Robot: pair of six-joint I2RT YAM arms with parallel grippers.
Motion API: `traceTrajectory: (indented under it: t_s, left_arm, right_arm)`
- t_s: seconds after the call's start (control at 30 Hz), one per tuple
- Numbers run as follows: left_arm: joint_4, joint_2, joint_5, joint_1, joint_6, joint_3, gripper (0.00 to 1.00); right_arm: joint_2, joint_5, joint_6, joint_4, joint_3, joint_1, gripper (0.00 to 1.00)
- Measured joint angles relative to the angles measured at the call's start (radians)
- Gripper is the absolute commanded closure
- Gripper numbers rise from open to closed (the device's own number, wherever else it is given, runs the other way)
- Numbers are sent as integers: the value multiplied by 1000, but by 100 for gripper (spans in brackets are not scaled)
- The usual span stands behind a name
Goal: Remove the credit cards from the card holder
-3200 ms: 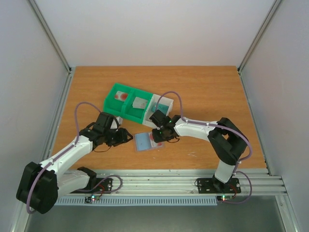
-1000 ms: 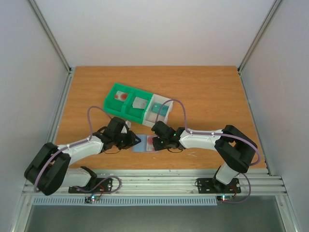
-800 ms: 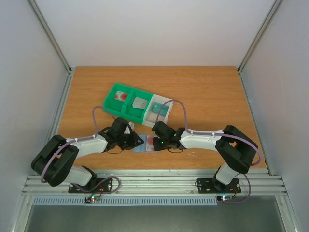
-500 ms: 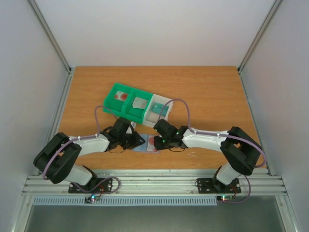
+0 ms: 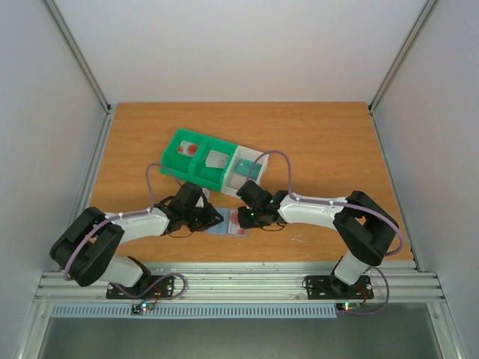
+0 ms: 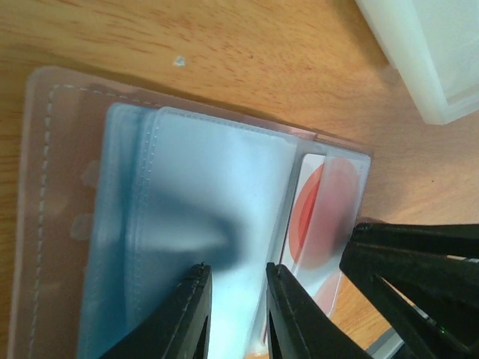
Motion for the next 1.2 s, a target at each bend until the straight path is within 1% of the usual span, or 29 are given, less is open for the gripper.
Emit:
traceTrajectory:
  t_s: [0.17,0.27,0.33,0.47,0.57,0.67,0.83,1.03,1.1,1.2]
  left_arm:
    - [-51,-68,-53,-5,-19,-21,77]
    - [-98,-114,-95,-19,-23,-20,72]
    - [-128,-140,-111,-39,-23,-14,72]
    - [-158,-174,-148,-75,-24,15,72]
    - [-144,-186,-171,-99,-23,27,75]
    - [-130,-167,-175,-105,-21,31,77]
    - [-61,-27,-148,-106,-13,53,79]
    - [16,55,-131,-106,-18,53,79]
    - [50,65,-126,-106,-26,48,84]
    - [100,71,-114,-106,-47,27,88]
  right_arm:
    - [24,3,5,3,0,-8,83]
    - [27,-1,5,12,0,-8,85]
    - [29,-6,5,24,-2,-9,87]
    - [30,-9,5,32,-5,-10,88]
    - [30,-9,4,36,-7,-11,89]
    - [30,-9,3,37,-8,-12,89]
    - [30,-8,1,39,-10,-14,91]
    - [23,-9,0,59,-24,-17,91]
    - [21,-11,0,66,-30,-21,91]
    - [20,-19,0,74,-35,-27,91]
